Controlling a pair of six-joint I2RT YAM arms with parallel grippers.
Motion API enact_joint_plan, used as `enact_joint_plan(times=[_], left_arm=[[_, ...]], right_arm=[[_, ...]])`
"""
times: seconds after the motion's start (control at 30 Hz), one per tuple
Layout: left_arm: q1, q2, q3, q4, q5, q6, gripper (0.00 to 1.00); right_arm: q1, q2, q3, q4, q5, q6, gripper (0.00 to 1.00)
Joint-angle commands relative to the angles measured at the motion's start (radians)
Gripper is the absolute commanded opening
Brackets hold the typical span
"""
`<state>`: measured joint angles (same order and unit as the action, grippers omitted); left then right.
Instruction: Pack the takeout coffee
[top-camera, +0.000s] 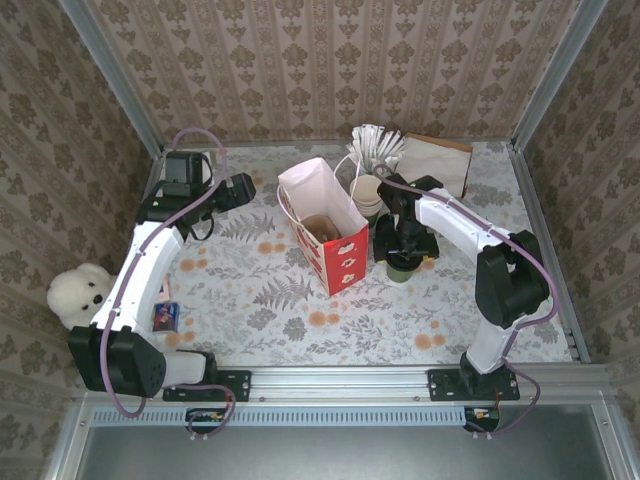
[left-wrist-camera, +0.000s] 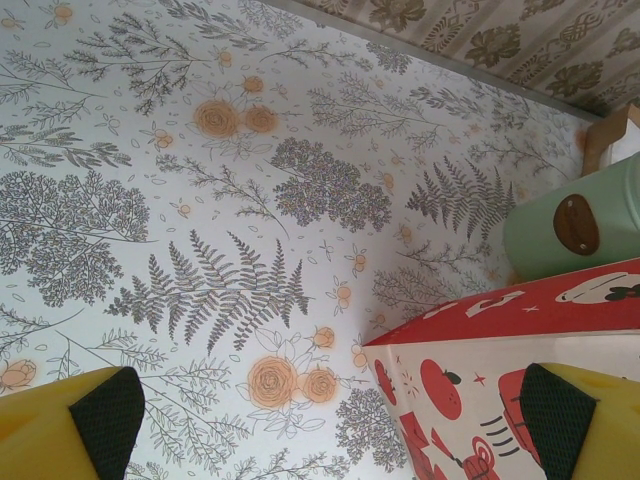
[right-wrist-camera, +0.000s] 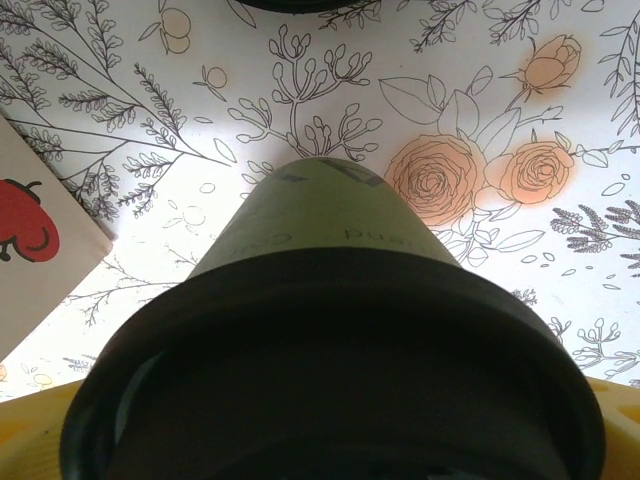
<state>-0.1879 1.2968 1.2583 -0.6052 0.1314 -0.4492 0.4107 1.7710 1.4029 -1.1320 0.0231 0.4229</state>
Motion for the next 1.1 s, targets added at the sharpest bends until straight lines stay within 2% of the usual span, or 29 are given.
enact_joint_plan(times=[0.0,0.3,0.57,0.73,0.8,0.93,1.07], left_arm=[[0.01,-0.011,0.021,-0.02,0.012,0.013,1.0],[0.013,-0.012,0.038,-0.005,0.021,0.0,1.0],[0.013,-0.041,0.013,0.046,0.03,-0.016,1.0],[0.017,-0.08,0.002,0.062,-0.011,-0.009,1.0],[0.019,-0.083,0.019,0.06,0.023,-0.001,1.0],[0.016,-0.092,0.018,0.116,0.172,0.018,1.0],[0.006,-0.089,0.035,0.114,0.207,0.01,1.0]], right_arm=[[0.003,-0.006,-0.026,0.009,-0.005,0.02,0.97],[0.001,-0.063,-0.024,0.006,0.014,0.017,0.82],[-0.012,-0.157,0.021,-0.108,0.04,-0.049,0.83],[-0.013,-0.213,0.077,-0.23,0.109,-0.083,0.83],[-0.021,-0.241,0.1,-0.261,0.12,-0.095,0.81],[-0.029,-0.276,0.154,-0.346,0.097,-0.129,0.78],[-0.029,-0.304,0.226,-0.427,0.1,-0.124,0.79]])
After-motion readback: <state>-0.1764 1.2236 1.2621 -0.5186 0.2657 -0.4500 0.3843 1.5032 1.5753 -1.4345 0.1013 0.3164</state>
